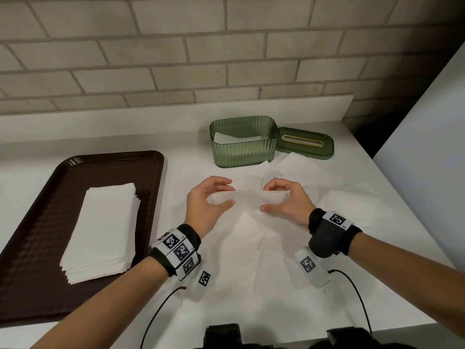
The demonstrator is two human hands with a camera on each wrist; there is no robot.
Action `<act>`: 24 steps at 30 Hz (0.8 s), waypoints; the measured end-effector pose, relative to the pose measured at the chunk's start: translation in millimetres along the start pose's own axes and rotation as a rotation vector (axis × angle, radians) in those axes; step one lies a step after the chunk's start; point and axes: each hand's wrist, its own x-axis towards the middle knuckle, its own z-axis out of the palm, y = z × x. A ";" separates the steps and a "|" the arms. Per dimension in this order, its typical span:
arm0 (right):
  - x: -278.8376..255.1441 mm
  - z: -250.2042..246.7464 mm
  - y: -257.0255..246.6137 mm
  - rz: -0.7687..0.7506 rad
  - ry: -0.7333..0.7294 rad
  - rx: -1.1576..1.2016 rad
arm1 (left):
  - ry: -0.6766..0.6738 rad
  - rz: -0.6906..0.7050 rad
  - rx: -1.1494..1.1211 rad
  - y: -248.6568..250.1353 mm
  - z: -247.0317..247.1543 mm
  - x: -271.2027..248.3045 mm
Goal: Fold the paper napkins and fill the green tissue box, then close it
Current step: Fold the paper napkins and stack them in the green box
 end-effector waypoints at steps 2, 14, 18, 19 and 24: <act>0.0 -2.6 1.2 0.008 0.037 0.038 | 0.000 -0.063 -0.062 0.0 -0.1 -0.4; 12.9 -1.3 -10.8 0.002 0.005 0.118 | -0.028 -0.097 -0.085 11.5 13.1 13.7; 8.8 -13.5 1.9 0.092 -0.070 -0.047 | -0.139 -0.212 0.121 -6.7 2.9 10.7; 8.7 -18.2 3.1 0.115 -0.056 -0.013 | -0.170 -0.238 0.117 -9.4 -2.9 9.8; 5.8 -38.1 2.6 0.120 -0.017 0.065 | -0.318 -0.349 -0.015 -10.3 -28.3 4.5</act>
